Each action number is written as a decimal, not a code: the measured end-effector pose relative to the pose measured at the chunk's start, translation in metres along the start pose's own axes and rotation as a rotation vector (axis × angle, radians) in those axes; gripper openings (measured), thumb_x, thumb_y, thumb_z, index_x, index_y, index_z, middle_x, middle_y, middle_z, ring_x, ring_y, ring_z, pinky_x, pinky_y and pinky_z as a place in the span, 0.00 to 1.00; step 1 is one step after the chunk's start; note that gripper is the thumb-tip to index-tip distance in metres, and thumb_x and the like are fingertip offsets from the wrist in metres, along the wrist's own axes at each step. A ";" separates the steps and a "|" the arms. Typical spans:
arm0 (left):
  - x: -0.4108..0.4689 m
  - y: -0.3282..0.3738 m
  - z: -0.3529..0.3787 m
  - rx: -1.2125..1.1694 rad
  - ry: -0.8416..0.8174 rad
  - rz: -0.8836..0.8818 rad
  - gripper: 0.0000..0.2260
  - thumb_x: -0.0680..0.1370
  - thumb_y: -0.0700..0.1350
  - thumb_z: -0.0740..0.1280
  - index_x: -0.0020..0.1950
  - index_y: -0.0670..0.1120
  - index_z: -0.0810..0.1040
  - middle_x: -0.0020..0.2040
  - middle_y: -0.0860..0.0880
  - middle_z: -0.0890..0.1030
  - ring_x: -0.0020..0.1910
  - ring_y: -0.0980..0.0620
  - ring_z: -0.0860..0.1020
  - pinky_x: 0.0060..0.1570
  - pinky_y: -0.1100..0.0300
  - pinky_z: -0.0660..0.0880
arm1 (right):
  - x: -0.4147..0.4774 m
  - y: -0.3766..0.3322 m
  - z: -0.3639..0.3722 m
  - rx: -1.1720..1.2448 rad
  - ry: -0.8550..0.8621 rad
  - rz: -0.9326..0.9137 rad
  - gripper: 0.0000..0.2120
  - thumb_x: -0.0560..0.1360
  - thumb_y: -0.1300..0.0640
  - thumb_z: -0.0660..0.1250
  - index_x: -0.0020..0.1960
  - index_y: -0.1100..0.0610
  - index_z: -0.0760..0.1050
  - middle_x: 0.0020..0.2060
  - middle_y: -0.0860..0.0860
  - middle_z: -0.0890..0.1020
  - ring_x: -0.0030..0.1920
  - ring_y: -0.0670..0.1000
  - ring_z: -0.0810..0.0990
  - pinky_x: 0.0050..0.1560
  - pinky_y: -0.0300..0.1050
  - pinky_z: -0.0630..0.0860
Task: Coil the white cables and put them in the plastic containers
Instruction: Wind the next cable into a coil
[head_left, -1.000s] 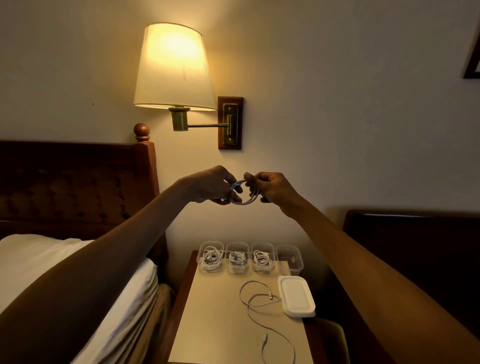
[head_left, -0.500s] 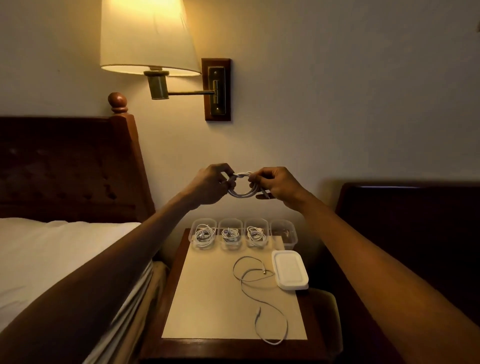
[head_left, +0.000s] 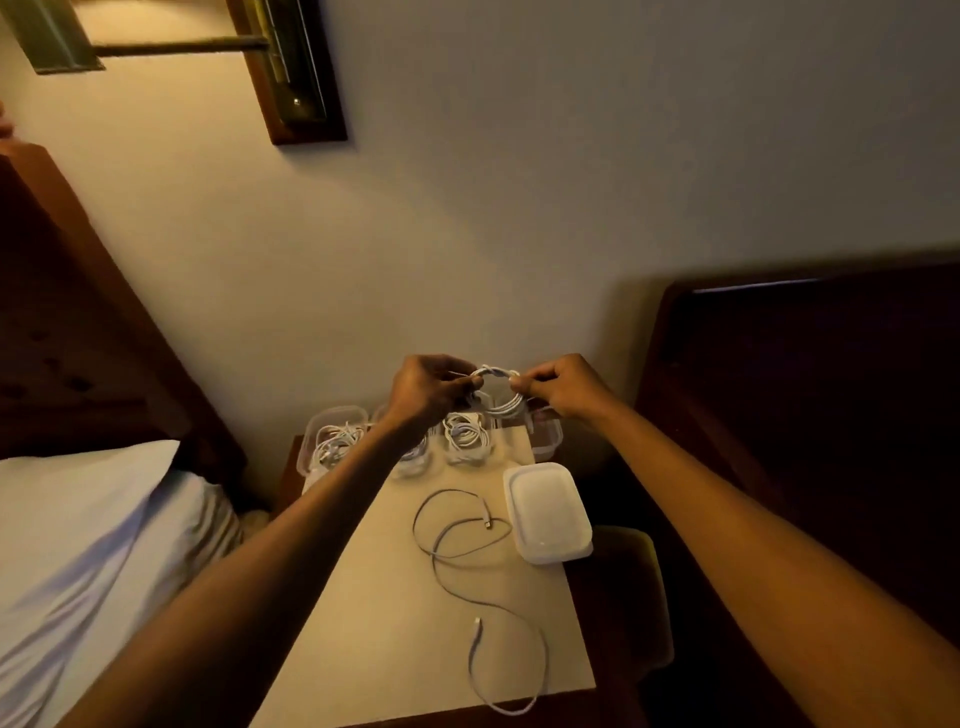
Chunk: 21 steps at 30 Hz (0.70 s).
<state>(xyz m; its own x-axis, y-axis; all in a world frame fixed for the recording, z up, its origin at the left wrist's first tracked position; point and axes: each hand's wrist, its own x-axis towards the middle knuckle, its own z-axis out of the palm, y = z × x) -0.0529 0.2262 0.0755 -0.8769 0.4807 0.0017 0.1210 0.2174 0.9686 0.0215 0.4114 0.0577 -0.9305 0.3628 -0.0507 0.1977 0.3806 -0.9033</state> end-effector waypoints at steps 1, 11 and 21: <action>0.014 -0.009 0.008 0.018 -0.006 -0.025 0.09 0.73 0.38 0.74 0.51 0.37 0.83 0.42 0.39 0.85 0.41 0.41 0.84 0.45 0.50 0.83 | 0.010 0.014 0.001 0.025 0.004 0.045 0.12 0.75 0.54 0.71 0.52 0.62 0.82 0.45 0.56 0.85 0.44 0.52 0.84 0.40 0.42 0.82; 0.134 -0.094 0.079 0.534 -0.080 0.019 0.07 0.73 0.38 0.75 0.50 0.43 0.86 0.44 0.48 0.85 0.39 0.51 0.83 0.33 0.70 0.76 | 0.100 0.116 0.003 -0.314 0.161 0.159 0.14 0.71 0.45 0.74 0.43 0.56 0.83 0.40 0.52 0.85 0.43 0.53 0.82 0.45 0.45 0.77; 0.170 -0.138 0.115 1.043 -0.071 0.199 0.08 0.78 0.47 0.69 0.54 0.48 0.85 0.51 0.46 0.84 0.54 0.46 0.76 0.47 0.52 0.76 | 0.116 0.160 0.019 -0.462 0.242 0.079 0.13 0.72 0.47 0.74 0.50 0.54 0.79 0.52 0.53 0.75 0.52 0.54 0.75 0.46 0.44 0.73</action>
<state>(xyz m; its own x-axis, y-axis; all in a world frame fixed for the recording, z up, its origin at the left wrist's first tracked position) -0.1650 0.3751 -0.0866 -0.7723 0.6288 0.0897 0.6276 0.7338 0.2602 -0.0602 0.4984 -0.1007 -0.8202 0.5709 0.0377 0.4306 0.6594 -0.6163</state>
